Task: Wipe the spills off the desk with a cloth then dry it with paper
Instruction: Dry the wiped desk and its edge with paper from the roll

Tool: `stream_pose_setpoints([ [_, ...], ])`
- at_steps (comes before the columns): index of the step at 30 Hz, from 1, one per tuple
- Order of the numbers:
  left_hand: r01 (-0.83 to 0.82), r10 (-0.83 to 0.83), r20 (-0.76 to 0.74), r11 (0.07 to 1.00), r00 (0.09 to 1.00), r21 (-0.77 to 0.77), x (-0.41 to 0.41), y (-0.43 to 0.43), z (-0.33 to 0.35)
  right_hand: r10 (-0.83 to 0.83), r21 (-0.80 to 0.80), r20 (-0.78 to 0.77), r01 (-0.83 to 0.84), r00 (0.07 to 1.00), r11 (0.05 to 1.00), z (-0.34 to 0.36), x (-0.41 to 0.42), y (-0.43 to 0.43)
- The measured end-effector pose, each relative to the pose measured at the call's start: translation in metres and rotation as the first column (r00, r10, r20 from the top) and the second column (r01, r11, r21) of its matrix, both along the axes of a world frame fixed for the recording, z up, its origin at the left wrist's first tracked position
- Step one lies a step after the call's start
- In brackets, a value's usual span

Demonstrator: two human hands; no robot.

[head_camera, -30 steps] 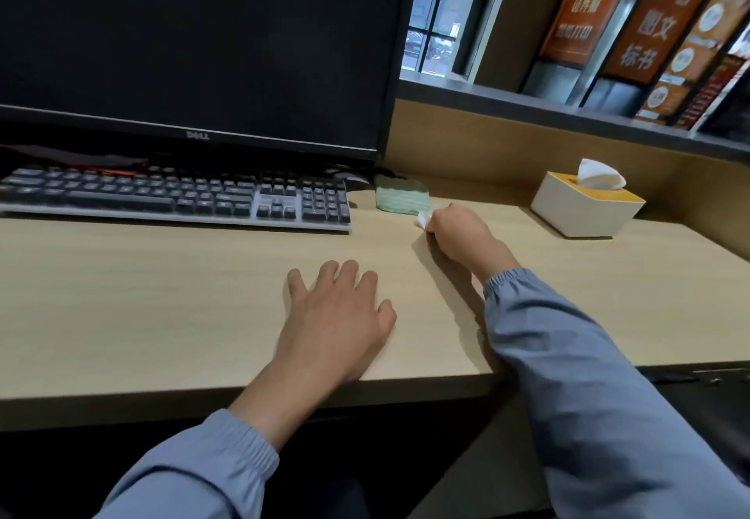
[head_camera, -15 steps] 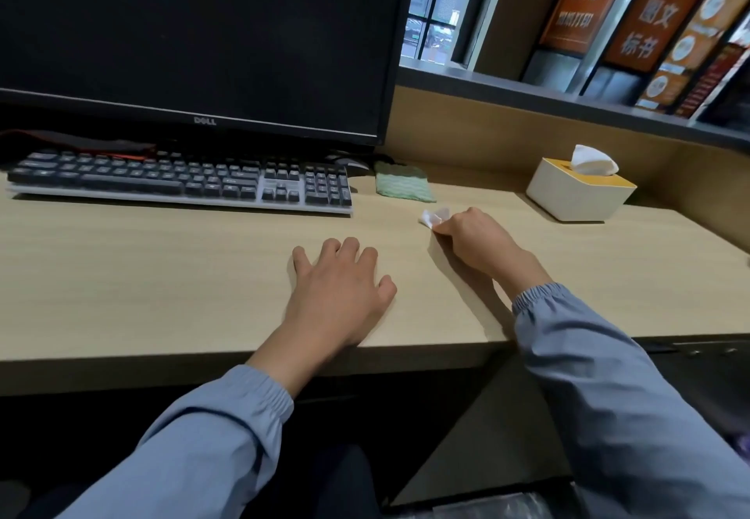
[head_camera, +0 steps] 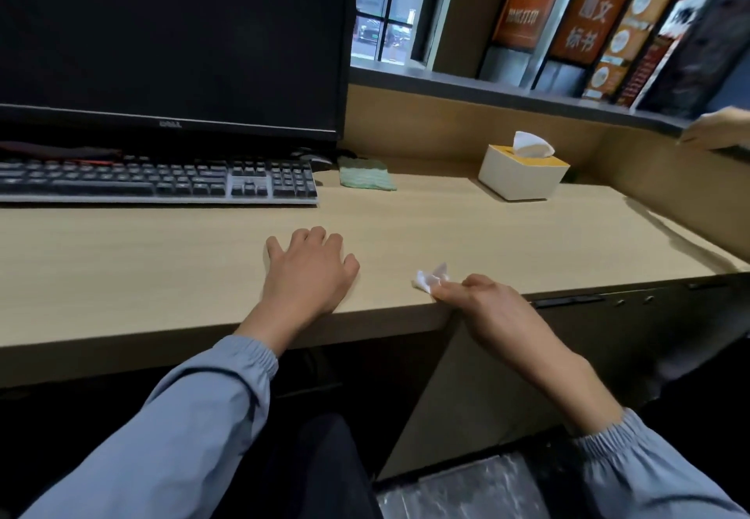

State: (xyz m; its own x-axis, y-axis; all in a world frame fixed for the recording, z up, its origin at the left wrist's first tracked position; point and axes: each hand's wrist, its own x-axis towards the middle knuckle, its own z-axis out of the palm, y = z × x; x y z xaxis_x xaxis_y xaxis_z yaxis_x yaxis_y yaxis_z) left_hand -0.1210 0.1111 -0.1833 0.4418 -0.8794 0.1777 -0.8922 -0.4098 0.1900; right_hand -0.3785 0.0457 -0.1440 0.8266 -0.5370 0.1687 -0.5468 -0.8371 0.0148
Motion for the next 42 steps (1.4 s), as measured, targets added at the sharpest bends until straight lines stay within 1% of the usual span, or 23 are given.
stream_pose_setpoints([
  [3, -0.003, 0.002, -0.024, 1.000, 1.000, -0.018, 0.000, 0.002, 0.004, 0.084, -0.120, 0.099, -0.072, 0.992, 0.990, -0.012, -0.006, 0.003],
  [5, 0.003, -0.005, -0.039, 0.999, 0.999, -0.052, 0.000, 0.004, 0.007, 0.088, -0.129, 0.122, -0.072, 0.989, 0.989, -0.020, -0.003, 0.001],
  [8, 0.021, -0.020, 0.003, 0.992, 1.000, -0.123, 0.003, 0.010, 0.010, 0.077, -0.132, 0.181, -0.054, 0.980, 0.990, -0.034, -0.004, 0.006],
  [11, 0.041, -0.032, 0.067, 0.989, 0.997, -0.141, 0.012, 0.021, 0.008, 0.114, -0.114, 0.307, -0.082, 0.945, 0.990, -0.043, 0.000, 0.012],
  [13, 0.048, -0.036, 0.082, 0.988, 0.996, -0.145, 0.023, 0.034, 0.006, 0.156, -0.099, 0.358, -0.129, 0.921, 0.987, -0.048, 0.010, 0.018],
  [16, 0.033, -0.018, 0.079, 0.979, 0.997, -0.201, 0.043, 0.060, 0.002, 0.178, -0.031, 0.387, -0.180, 0.905, 0.983, -0.056, 0.031, 0.035],
  [18, -0.014, 0.037, 0.080, 0.964, 0.996, -0.267, 0.057, 0.083, -0.002, 0.205, 0.003, 0.399, -0.225, 0.894, 0.974, -0.063, 0.046, 0.048],
  [21, -0.078, 0.108, 0.076, 0.942, 0.991, -0.327, 0.076, 0.117, -0.010, 0.285, -0.010, 0.406, -0.307, 0.868, 0.952, -0.073, 0.072, 0.066],
  [25, -0.037, 0.093, 0.132, 0.925, 0.987, -0.379, 0.088, 0.145, -0.015, 0.369, -0.042, 0.330, -0.377, 0.869, 0.925, -0.074, 0.094, 0.074],
  [30, 0.008, 0.054, 0.141, 0.913, 0.989, -0.408, 0.095, 0.155, -0.017, 0.486, -0.017, 0.210, -0.494, 0.848, 0.869, -0.045, 0.086, 0.043],
  [32, 0.019, 0.051, 0.150, 0.901, 0.987, -0.433, 0.096, 0.156, -0.017, 0.517, -0.026, 0.122, -0.518, 0.847, 0.855, -0.032, 0.082, 0.036],
  [33, 0.019, 0.054, 0.157, 0.901, 0.986, -0.433, 0.097, 0.158, -0.017, 0.528, -0.003, 0.062, -0.529, 0.847, 0.849, -0.026, 0.081, 0.034],
  [36, 0.014, 0.053, 0.156, 0.916, 0.986, -0.400, 0.103, 0.156, -0.015, 0.565, 0.038, -0.071, -0.563, 0.822, 0.825, -0.008, 0.085, 0.025],
  [39, 0.016, 0.052, 0.161, 0.919, 0.986, -0.394, 0.108, 0.155, -0.013, 0.594, 0.037, -0.086, -0.594, 0.799, 0.804, -0.002, 0.097, 0.015],
  [42, 0.011, 0.053, 0.149, 0.917, 0.987, -0.398, 0.109, 0.158, -0.013, 0.627, 0.089, -0.099, -0.620, 0.773, 0.779, 0.004, 0.104, 0.011],
])
